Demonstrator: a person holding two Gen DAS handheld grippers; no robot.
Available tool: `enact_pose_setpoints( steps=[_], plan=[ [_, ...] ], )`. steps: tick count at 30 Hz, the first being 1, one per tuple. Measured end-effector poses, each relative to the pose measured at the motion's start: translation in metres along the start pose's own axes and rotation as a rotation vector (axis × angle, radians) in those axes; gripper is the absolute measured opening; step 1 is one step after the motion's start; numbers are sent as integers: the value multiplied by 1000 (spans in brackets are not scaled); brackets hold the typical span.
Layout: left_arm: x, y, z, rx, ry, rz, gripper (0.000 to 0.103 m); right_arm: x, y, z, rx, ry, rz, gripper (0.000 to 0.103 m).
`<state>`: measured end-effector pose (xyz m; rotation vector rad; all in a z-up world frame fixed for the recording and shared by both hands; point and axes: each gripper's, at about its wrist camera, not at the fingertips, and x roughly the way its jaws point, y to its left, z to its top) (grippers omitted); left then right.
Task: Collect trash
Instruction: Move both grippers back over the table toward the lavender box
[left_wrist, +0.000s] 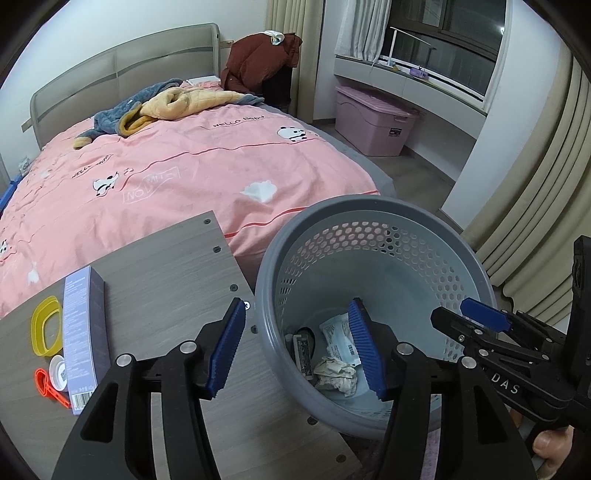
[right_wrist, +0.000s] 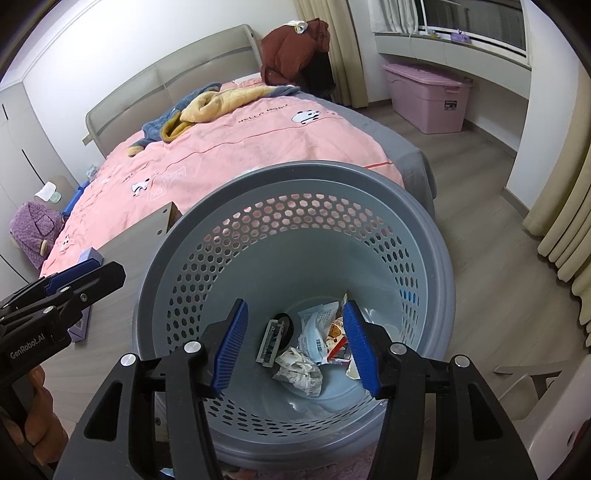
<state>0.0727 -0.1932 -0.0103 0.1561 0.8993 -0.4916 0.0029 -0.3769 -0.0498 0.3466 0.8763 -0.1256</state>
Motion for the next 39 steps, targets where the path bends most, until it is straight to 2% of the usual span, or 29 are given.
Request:
enact_pose_setpoints(
  steps=[3, 21, 30, 39],
  plan=[
    [-4, 1, -1, -2, -12, 5, 61, -1, 1, -1, -2, -1, 2, 56],
    [-35, 32, -21, -74, -54, 52, 63, -13, 29, -14, -42, -20, 29, 72],
    [-54, 71, -39, -152, -84, 116, 65, -16, 55, -21, -76, -28, 57, 79],
    [-74, 126, -66, -253, -111, 202, 67, -17, 94, -30, -139, -39, 95, 82]
  ],
)
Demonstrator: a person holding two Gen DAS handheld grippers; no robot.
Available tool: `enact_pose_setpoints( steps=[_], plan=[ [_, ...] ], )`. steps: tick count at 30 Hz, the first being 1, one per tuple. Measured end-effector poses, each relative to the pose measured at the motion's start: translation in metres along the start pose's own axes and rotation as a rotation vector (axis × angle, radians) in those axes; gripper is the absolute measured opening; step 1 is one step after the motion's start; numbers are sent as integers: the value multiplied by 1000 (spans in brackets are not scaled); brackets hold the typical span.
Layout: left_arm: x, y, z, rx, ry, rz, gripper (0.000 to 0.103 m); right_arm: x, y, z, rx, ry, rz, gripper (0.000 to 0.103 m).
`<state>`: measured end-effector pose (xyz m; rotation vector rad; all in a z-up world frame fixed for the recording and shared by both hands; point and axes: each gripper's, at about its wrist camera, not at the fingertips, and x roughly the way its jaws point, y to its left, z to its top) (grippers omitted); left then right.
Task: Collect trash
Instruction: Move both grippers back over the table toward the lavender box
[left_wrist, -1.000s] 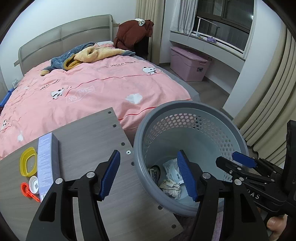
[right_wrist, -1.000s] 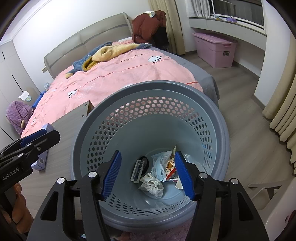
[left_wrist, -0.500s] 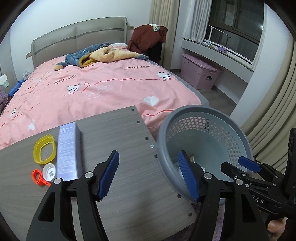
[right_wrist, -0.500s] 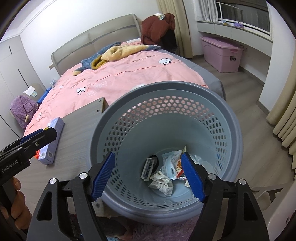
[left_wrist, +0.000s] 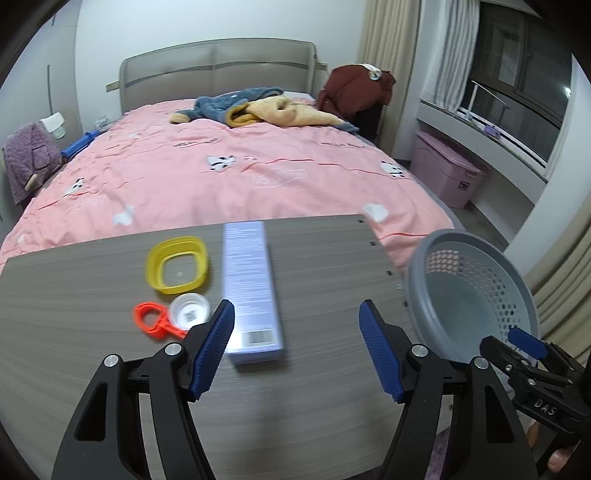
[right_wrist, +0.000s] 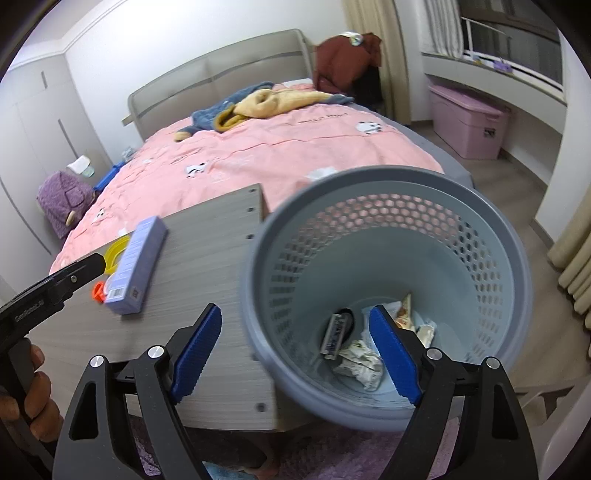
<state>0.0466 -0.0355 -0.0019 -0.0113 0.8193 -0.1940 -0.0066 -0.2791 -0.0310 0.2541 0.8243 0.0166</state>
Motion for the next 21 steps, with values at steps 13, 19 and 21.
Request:
enact_pose_setpoints(
  steps=[13, 19, 21],
  plan=[
    [-14, 94, -20, -120, -13, 153, 67, 15, 73, 7, -121, 4, 73, 84],
    [-16, 123, -28, -162, -15, 194, 67, 29, 110, 10, -176, 21, 109, 84],
    [-16, 128, -29, -173, -14, 199, 67, 36, 121, 13, -194, 31, 119, 84]
  ],
)
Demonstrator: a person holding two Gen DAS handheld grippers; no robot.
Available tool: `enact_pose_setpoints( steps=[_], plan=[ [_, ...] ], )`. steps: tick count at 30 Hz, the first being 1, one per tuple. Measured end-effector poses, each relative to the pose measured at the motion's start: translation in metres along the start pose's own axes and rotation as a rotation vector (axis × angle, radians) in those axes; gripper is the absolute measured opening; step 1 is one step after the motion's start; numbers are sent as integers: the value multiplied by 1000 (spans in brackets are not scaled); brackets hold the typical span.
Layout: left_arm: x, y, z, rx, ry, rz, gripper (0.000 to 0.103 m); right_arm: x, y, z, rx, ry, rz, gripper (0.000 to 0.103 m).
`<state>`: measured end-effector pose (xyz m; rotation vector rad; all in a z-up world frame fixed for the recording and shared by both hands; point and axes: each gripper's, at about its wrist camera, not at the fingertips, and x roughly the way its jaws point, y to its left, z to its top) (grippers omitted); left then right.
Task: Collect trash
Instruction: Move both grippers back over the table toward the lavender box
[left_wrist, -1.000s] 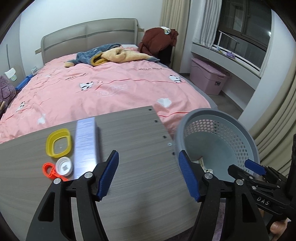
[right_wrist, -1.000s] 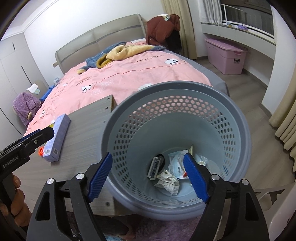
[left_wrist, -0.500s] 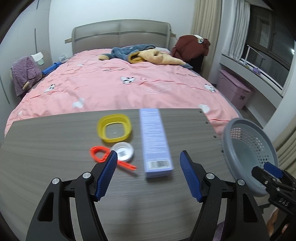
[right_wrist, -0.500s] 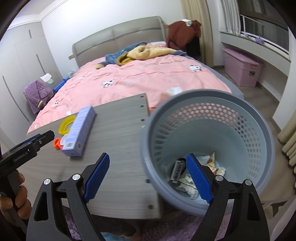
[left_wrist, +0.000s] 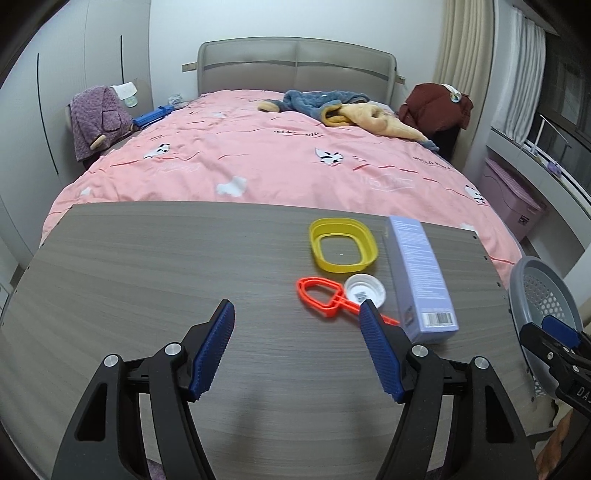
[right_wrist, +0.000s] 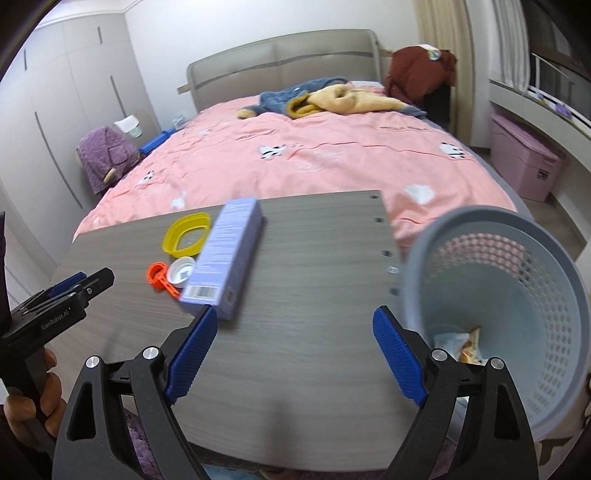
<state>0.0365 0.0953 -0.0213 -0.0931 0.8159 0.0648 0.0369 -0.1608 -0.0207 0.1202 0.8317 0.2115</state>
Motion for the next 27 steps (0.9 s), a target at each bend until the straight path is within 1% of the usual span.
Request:
enact_pose_setpoints(
  steps=[6, 10, 18, 27],
  plan=[
    [6, 17, -1, -24, 9, 17, 67, 27, 28, 12, -37, 34, 28, 84],
    [12, 25, -4, -39, 26, 15, 67, 43, 39, 16, -50, 58, 32, 84],
    [21, 36, -5, -57, 38, 10, 67, 66, 60, 23, -79, 86, -3, 84],
    [26, 40, -6, -67, 43, 5, 67, 91, 70, 29, -82, 111, -45, 84]
  ],
)
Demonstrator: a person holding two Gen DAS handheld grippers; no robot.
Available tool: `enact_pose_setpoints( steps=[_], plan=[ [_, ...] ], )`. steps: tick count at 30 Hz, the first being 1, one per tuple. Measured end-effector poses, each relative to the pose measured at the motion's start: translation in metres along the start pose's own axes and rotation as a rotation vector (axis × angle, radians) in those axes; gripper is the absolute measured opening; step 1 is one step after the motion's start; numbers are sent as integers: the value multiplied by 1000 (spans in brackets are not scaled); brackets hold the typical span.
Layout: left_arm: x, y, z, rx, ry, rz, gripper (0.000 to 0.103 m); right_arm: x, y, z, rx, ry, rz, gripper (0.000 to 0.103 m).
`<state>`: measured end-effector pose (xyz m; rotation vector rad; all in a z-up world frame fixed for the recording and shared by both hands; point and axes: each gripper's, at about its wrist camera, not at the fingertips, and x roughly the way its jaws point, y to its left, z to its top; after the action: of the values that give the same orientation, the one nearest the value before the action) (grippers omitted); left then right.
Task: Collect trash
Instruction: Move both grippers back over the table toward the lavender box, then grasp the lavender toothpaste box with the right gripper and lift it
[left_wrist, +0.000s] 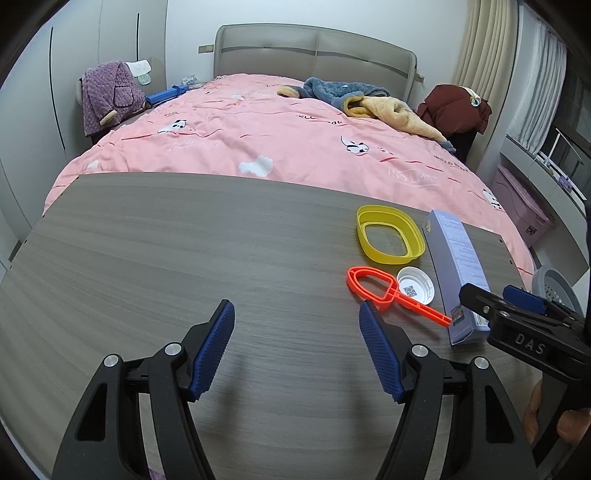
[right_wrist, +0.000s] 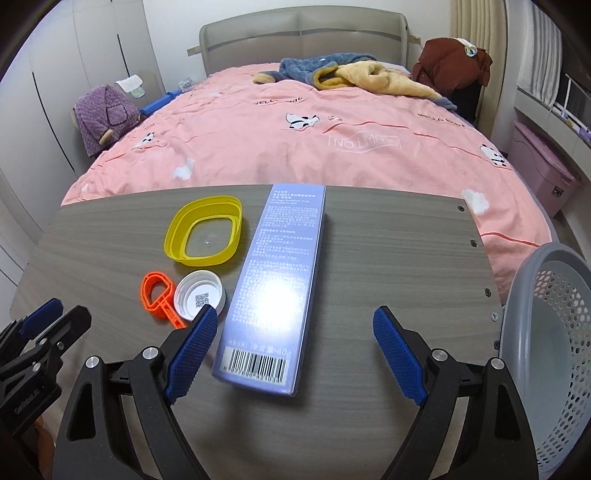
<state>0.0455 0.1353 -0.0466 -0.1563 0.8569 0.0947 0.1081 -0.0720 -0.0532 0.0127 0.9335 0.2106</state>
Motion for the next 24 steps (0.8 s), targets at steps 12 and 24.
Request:
enact_pose_setpoints(
  steps=[12, 24],
  plan=[
    [4, -2, 0, 9, 12, -15, 67, 19, -4, 6, 20, 30, -55, 84],
    [2, -7, -1, 15, 9, -12, 67, 23, -9, 10, 0, 17, -82, 81]
  ],
)
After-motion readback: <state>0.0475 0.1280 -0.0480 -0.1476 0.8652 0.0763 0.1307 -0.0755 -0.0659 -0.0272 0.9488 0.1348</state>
